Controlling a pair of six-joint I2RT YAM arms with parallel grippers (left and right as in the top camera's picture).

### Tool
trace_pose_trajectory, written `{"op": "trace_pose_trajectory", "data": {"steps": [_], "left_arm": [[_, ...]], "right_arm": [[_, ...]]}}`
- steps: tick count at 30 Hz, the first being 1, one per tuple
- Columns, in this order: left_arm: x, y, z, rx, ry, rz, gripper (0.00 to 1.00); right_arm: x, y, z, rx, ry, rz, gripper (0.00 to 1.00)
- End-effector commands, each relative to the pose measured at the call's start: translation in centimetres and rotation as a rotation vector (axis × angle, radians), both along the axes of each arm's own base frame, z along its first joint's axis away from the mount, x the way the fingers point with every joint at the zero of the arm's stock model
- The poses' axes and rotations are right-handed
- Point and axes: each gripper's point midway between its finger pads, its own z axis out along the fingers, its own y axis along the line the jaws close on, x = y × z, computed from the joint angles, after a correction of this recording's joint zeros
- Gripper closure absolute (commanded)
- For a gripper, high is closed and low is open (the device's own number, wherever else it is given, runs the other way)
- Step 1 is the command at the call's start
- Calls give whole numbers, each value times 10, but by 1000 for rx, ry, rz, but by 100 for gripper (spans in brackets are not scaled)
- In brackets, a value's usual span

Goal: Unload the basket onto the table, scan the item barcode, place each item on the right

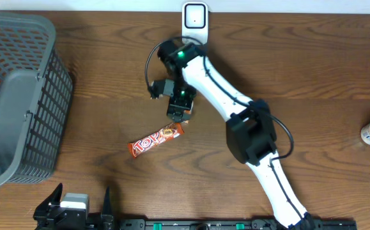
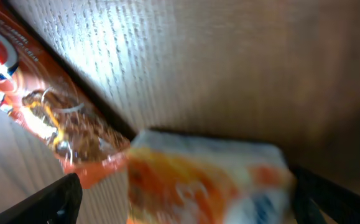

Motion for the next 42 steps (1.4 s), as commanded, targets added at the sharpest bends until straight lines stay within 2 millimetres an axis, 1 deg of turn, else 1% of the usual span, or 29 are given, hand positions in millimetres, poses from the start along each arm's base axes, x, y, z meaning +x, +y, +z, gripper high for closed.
{"op": "trace_pose_trajectory", "data": {"steps": [1, 5, 7, 11, 14, 16, 18, 23, 26, 28, 30, 32, 34, 35, 36, 37, 38, 42], "left_arm": [[-1, 1, 2, 6, -9, 5, 4], [-1, 1, 2, 6, -9, 5, 4], [-1, 1, 2, 6, -9, 5, 4], [-1, 1, 2, 6, -9, 5, 4], [-1, 1, 2, 6, -9, 5, 4], [-1, 1, 2, 6, -9, 5, 4], [-1, 1, 2, 6, -9, 5, 4], [-1, 1, 2, 6, -9, 5, 4], [-1, 1, 2, 6, -9, 5, 4], [-1, 1, 2, 6, -9, 5, 4], [-1, 1, 2, 6, -9, 5, 4], [-1, 1, 2, 6, -9, 5, 4], [-1, 1, 2, 6, -9, 5, 4], [-1, 1, 2, 6, -9, 5, 4], [-1, 1, 2, 6, -9, 5, 4], [-1, 1, 2, 6, -9, 5, 4], [-1, 1, 2, 6, -9, 5, 4], [-1, 1, 2, 6, -9, 5, 4]], "right_arm": [[-14, 7, -23, -18, 50, 33, 1], [-13, -1, -51, -116, 40, -13, 1], [-13, -5, -58, -152, 33, -29, 1], [-11, -5, -56, -156, 24, -50, 1], [-5, -12, -51, -184, -8, -49, 1], [-5, -14, -46, -181, -6, -46, 1], [-6, -17, -42, -182, 2, -38, 1], [-9, -21, -41, -188, 18, -18, 1], [-15, -22, -40, -185, 46, 9, 1], [-17, -22, -39, -174, 63, 11, 3], [-16, -26, -40, -175, 70, 6, 7], [-14, -29, -40, -176, 74, -2, 9], [-11, -31, -43, -173, 70, -12, 18], [-9, -32, -44, -171, 68, -16, 20], [-9, -34, -46, -169, 71, -20, 17], [-9, -34, -49, -165, 74, -23, 7], [-10, -34, -53, -165, 80, -24, 1], [-19, -39, -71, -180, 98, -20, 1]]}}
